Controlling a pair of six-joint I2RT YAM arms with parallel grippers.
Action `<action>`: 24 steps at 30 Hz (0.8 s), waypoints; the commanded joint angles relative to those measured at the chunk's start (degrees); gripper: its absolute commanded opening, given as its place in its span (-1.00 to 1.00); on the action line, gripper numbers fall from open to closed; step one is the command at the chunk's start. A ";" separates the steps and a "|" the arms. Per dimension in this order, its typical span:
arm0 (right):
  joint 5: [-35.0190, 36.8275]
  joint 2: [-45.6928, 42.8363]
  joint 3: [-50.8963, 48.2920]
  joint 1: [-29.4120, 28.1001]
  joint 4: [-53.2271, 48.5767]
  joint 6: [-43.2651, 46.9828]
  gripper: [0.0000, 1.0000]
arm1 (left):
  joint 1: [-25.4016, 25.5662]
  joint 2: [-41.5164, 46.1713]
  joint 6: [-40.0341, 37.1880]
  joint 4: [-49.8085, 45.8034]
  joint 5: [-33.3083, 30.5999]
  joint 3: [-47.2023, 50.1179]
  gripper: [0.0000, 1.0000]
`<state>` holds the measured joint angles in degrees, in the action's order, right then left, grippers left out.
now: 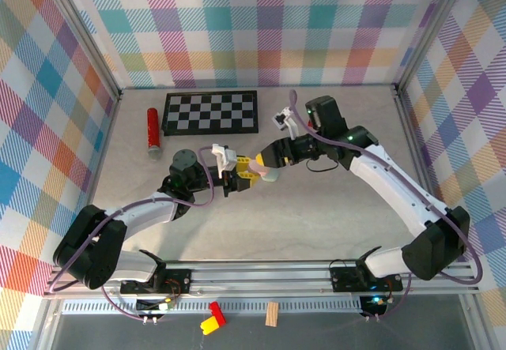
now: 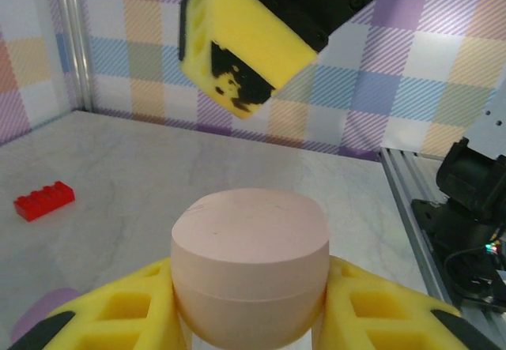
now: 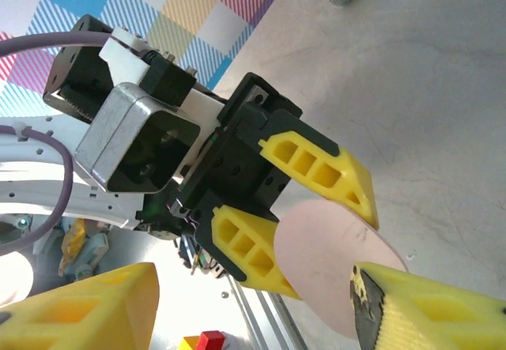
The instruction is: Insert wireless bluetooth earbuds into charging case
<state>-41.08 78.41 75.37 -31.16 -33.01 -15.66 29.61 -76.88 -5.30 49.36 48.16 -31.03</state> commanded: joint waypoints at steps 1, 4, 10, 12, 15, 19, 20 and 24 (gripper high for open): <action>-3.45 -3.44 -4.69 4.14 9.72 -9.51 0.37 | 0.37 0.50 0.53 6.37 -2.16 -1.14 -0.31; -9.25 -4.12 -8.60 7.31 18.00 -19.87 0.46 | 0.37 0.33 1.24 9.70 -4.78 -1.38 -0.31; -17.31 -2.58 -13.74 7.43 33.20 -35.44 0.52 | 0.37 -1.64 2.44 17.69 -6.02 -2.78 -0.31; -18.99 -2.01 -15.77 7.43 39.28 -40.50 0.47 | 0.37 -2.29 2.64 18.73 -5.52 -3.78 -0.31; -20.11 -1.01 -17.55 7.26 45.74 -46.01 0.44 | 0.45 -3.08 2.99 19.12 -4.67 -5.39 -0.32; -20.71 0.28 -18.68 6.90 51.25 -50.14 0.38 | 0.54 -4.02 3.84 20.47 -3.96 -6.37 -0.32; -20.86 0.57 -18.98 6.90 53.04 -51.45 0.35 | 0.52 -4.22 3.93 20.63 -3.62 -6.47 -0.32; -20.03 2.15 -18.82 6.81 56.31 -54.90 0.22 | 0.54 -4.88 5.16 22.69 -2.76 -6.33 -0.33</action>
<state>-59.72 79.42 56.60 -24.03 15.70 -65.52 29.61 -81.25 -1.56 66.98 43.42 -35.94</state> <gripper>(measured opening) 0.619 0.340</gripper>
